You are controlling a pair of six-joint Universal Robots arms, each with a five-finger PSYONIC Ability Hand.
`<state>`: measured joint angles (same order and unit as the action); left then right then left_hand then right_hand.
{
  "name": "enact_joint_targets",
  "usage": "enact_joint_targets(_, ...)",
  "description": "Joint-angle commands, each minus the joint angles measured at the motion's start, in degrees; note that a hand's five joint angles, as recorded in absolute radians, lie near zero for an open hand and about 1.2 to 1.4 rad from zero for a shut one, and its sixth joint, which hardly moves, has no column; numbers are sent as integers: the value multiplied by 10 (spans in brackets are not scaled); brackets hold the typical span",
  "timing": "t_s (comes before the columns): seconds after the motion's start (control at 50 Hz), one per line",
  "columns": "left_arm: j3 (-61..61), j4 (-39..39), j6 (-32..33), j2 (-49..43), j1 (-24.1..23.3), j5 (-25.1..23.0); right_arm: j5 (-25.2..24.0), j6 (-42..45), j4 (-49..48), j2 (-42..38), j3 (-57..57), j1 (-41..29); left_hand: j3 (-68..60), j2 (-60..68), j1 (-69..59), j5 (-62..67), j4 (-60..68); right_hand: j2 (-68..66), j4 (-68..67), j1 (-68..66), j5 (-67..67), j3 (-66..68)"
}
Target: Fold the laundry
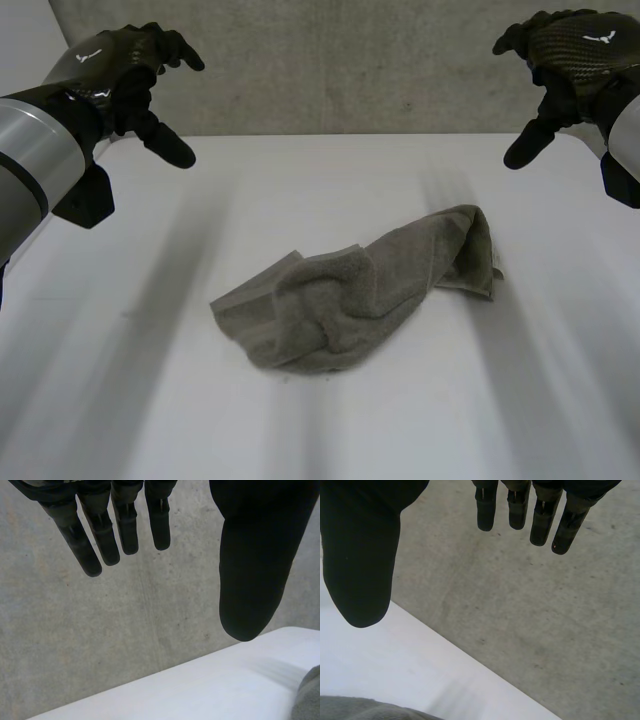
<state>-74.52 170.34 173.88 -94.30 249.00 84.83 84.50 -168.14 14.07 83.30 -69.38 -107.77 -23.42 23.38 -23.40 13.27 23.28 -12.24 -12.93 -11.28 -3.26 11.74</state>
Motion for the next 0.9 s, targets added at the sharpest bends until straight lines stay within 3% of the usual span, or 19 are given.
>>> enact_joint_targets(0.02, -5, 0, 1, -1, -2, 1, -27, 4, 3, -2, 0, 3, -1, 1, -1, 2, 2, 22, 29, 13, 33, -17)
enact_joint_targets(0.24, -16, 7, 7, -70, -27, -2, -79, 69, 23, -36, -15, 33, 46, -46, 46, -45, -45, 22, 29, 13, 33, -17)
enact_joint_targets(0.34, 10, 41, 24, -197, -86, -4, -106, 90, 23, -61, -42, 57, 40, -39, 39, -38, -38, 22, 29, 13, 33, -17)
enact_joint_targets(0.48, 38, 56, 62, -302, -117, -26, -126, 90, 16, -89, -57, 67, 29, -29, 29, -28, -28, 22, 29, 13, 33, -17)
enact_joint_targets(0.54, 44, 56, 71, -332, -129, -38, -152, 90, 12, -108, -57, 67, -53, 53, -53, 55, 54, 22, 29, 13, 33, -17)
enact_joint_targets(0.56, 46, 56, 72, -338, -134, -45, -166, 90, 5, -118, -55, 66, -151, 152, -151, 153, 153, 22, 29, 13, 33, -17)
enact_joint_targets(0.58, 46, 56, 72, -338, -135, -45, -166, 90, 5, -118, -55, 66, -152, 153, -152, 154, 154, 22, 29, 13, 33, -17)
enact_joint_targets(0.62, 46, 54, 74, -336, -138, -45, -203, 88, -13, -146, -44, 63, -482, 482, -482, 484, 483, 22, 29, 13, 33, -17)
enact_joint_targets(0.64, 46, 54, 74, -336, -138, -45, -203, 88, -13, -147, -44, 63, -484, 484, -484, 485, 485, 22, 29, 13, 33, -17)
enact_joint_targets(0.66, 43, 52, 74, -326, -139, -46, -220, 86, -21, -165, -30, 62, -565, 565, -565, 567, 566, 22, 29, 13, 33, -17)
enact_joint_targets(0.78, -10, 26, 74, -215, -132, -49, -252, 79, -13, -298, 113, 23, -566, 566, -566, 567, 567, 22, 29, 13, 33, -17)
enact_joint_targets(0.82, -68, 26, 75, -123, -131, -50, -258, 81, 1, -325, 141, 12, -566, 566, -566, 567, 567, 22, 29, 13, 33, -17)
enact_joint_targets(0.86, -90, 26, 82, -90, -131, -50, -270, 83, 18, -351, 166, -1, -566, 566, -566, 567, 567, 22, 29, 13, 33, -17)
enact_joint_targets(0.9, -106, 26, 96, -63, -131, -50, -315, 85, 52, -400, 203, -23, -566, 566, -566, 567, 567, 22, 29, 13, 33, -17)
